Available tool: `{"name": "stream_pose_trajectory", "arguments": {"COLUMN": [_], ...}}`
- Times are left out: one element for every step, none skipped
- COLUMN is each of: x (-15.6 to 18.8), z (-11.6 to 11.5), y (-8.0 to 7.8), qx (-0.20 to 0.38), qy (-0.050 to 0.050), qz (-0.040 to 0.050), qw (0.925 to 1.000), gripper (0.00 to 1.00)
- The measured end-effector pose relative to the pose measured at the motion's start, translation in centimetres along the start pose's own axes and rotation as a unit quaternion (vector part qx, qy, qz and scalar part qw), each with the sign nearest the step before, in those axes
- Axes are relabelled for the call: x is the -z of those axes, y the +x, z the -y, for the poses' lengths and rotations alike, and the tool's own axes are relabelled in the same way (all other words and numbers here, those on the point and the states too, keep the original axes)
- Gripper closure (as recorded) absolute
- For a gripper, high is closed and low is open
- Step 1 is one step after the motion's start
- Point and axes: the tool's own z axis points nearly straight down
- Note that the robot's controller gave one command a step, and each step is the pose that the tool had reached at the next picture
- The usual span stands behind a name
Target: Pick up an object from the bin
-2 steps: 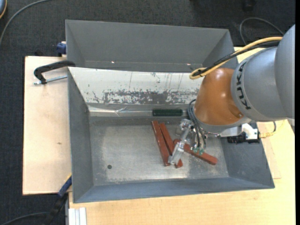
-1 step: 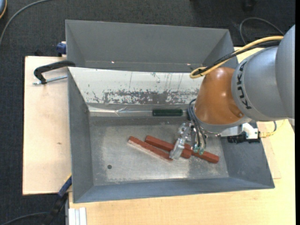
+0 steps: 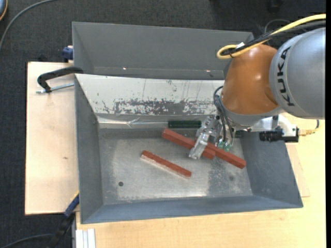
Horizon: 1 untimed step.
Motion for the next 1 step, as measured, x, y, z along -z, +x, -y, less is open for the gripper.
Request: {"name": "stream_pose_trajectory", "arguments": {"x": [13.61], "z": [-1.06], "y": [0.46], "qx": [-0.003], "qy": [0.000], "qz": [0.0010], "qw": [1.0000], "gripper": [1.00]}}
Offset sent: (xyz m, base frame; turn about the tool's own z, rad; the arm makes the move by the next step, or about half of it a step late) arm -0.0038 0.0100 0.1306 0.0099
